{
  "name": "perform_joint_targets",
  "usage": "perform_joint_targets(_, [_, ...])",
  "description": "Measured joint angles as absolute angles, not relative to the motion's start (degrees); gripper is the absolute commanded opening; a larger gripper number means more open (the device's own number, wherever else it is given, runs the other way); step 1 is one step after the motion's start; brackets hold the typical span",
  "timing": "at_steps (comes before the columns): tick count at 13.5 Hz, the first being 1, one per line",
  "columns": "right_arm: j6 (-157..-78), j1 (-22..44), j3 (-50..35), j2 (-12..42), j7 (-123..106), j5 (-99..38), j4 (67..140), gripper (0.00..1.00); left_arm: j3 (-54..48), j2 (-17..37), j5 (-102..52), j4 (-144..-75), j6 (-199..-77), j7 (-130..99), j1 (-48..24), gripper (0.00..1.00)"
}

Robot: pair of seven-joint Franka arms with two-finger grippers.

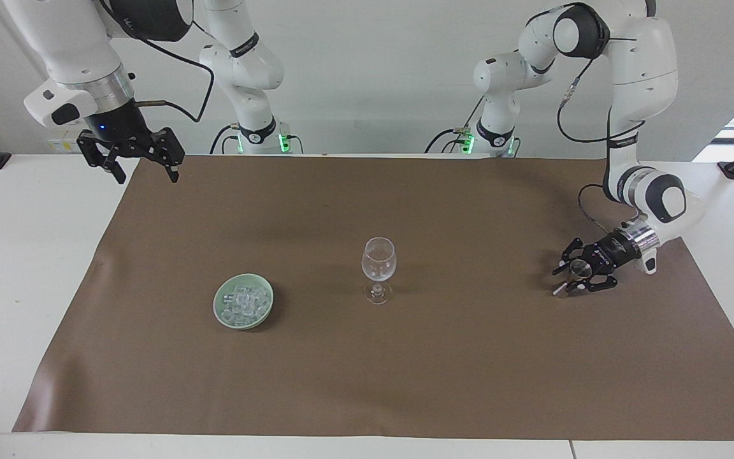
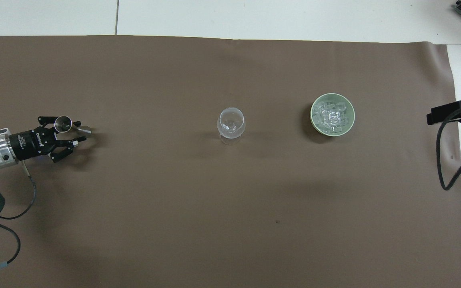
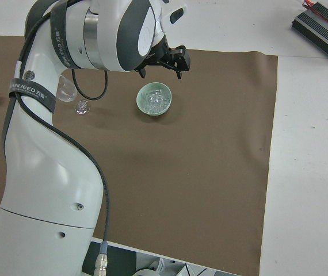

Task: Pour wine and add ice with both arms

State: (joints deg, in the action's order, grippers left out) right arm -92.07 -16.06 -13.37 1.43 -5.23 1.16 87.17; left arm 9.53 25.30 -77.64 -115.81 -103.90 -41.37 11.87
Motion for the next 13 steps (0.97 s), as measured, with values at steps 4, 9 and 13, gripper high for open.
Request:
perform_joint_targets(4, [-92.1, -16.1, -13.4, 1.4, -5.2, 1.2, 87.2, 1.0, 9.5, 25.3, -77.6, -115.8, -103.9, -41.4, 11.9, 0.4])
perform_joint_targets(9, [-92.1, -16.1, -13.4, 1.4, -5.2, 1.2, 87.2, 1.0, 9.5, 25.3, -77.7, -115.8, -104.5, -41.4, 11.9, 0.29])
perform_joint_targets(13, [-92.1, -16.1, -13.4, 1.4, -5.2, 1.2, 87.2, 1.0, 9.5, 25.2, -77.7, -115.8, -104.7, -41.4, 11.9, 0.23])
